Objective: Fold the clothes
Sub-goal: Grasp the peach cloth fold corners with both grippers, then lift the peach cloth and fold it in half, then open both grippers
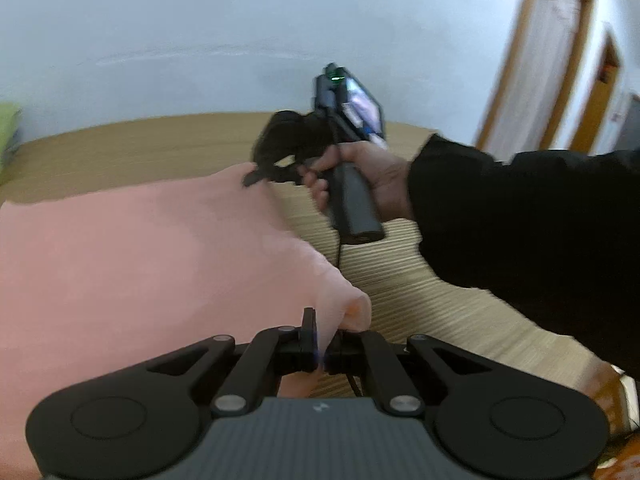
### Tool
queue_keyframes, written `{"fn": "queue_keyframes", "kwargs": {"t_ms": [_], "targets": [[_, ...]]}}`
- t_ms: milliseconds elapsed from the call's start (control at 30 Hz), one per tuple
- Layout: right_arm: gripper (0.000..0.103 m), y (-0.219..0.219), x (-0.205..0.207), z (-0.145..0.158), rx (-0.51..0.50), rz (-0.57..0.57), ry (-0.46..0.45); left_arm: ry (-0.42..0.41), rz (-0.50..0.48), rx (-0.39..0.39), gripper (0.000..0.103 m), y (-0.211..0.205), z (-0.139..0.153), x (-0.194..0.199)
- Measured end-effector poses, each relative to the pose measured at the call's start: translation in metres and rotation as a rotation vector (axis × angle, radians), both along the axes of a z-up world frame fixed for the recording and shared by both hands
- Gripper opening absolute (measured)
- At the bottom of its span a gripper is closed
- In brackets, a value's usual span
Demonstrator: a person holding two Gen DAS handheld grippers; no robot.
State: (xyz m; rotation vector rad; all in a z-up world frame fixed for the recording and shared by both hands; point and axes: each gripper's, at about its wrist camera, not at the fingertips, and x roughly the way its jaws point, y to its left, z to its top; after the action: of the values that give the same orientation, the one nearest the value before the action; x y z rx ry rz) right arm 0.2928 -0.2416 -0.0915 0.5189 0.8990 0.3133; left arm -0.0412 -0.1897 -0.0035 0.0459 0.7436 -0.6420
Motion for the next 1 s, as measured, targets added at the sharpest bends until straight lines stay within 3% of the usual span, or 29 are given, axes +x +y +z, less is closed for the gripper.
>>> {"fn": "queue_keyframes", "kwargs": {"t_ms": [133,233,333,667,833,900,1000], "targets": [[0.004,-0.029,-0.008,0.026,-0.022,-0.038,-0.049,-0.009,-0.040,-0.084,0.003,0.005,0.006,-0.001],[0.004,-0.030,-0.016,0.051,-0.069,-0.025,-0.098,-0.001,-0.010,-0.161,0.003,0.035,0.008,0.001],[0.004,-0.008,-0.018,0.071,-0.095,0.005,-0.139,-0.005,0.057,-0.212,0.003,0.092,0.009,0.006],[0.004,0.190,-0.007,0.091,-0.190,0.194,-0.259,0.027,0.378,-0.239,0.003,0.302,-0.007,0.019],[0.004,0.293,0.000,0.074,-0.239,0.307,-0.270,0.107,0.484,-0.237,0.004,0.370,-0.031,0.025],[0.004,0.329,0.002,0.061,-0.293,0.348,-0.274,0.145,0.514,-0.234,0.010,0.384,-0.039,0.037],[0.007,0.367,0.006,0.037,-0.363,0.397,-0.220,0.202,0.559,-0.226,0.013,0.423,-0.040,0.042]]}}
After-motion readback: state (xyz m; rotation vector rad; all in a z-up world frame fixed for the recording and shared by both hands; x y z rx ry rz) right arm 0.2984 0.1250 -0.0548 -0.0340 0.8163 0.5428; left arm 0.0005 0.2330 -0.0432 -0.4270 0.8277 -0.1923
